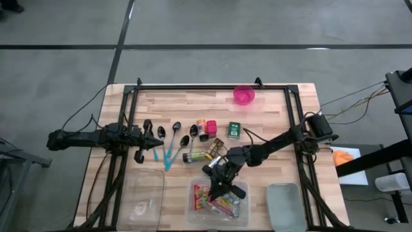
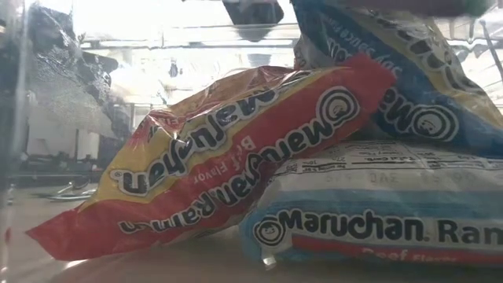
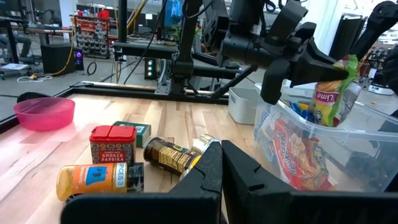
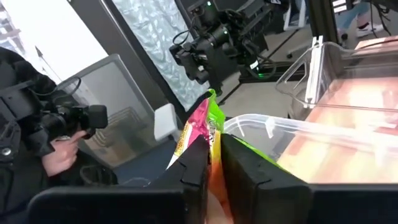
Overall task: Pick & Place Food Item
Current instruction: Put the green noodle pack into the white bin, then put the black seasoning can into the gray bin
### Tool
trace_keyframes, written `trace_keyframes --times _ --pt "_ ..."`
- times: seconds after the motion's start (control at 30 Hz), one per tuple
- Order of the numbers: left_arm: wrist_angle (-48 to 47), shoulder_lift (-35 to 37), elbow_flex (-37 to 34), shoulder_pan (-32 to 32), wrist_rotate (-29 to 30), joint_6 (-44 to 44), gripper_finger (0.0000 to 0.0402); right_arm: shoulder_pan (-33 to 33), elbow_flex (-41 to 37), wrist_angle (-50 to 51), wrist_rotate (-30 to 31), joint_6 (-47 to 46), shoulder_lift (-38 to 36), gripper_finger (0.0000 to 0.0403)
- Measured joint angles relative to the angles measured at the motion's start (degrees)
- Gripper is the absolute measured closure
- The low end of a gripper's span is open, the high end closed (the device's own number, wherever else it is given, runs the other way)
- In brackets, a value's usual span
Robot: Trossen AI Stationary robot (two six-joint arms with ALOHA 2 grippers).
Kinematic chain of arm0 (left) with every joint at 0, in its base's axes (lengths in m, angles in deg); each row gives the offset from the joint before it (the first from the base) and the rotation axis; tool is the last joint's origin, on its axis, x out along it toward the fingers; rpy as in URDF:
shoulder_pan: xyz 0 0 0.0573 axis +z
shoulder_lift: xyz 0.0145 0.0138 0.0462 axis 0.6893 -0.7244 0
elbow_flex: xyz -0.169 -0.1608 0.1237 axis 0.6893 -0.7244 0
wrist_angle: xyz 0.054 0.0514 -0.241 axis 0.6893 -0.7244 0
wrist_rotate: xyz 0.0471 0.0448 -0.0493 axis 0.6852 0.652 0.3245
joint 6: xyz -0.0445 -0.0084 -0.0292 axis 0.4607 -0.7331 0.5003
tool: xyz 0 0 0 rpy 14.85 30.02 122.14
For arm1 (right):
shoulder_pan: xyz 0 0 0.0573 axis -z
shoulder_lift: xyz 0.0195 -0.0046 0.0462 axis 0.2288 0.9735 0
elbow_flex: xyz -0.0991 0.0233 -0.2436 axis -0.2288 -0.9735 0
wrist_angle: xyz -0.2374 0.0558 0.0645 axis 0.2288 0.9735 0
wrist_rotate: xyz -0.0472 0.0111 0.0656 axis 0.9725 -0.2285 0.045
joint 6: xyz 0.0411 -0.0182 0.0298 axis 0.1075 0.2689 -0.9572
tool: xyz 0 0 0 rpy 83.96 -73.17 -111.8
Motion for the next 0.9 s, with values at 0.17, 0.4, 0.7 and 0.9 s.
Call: trace_keyframes --times 0.17,0.4,0.7,0.9 --pt "0.00 0.00 0.00 0.00 0.00 0.00 0.0401 0.00 -0.02 -0.17 0.02 0.02 0.00 0.0288" --pt "0.00 0.00 -0.02 0.00 0.00 0.00 0.0401 -0.09 -0.02 -0.24 0.02 -0.02 -0.07 0.0192" --pt "0.00 0.00 -0.02 0.00 0.00 0.00 0.0401 0.04 -0.04 -0.23 0.09 0.38 -1.68 0.0155" --pt "-0.01 0.00 -0.01 0.02 0.00 0.00 0.0401 0.87 -0.92 -0.38 1.29 3.06 -6.30 0.0155"
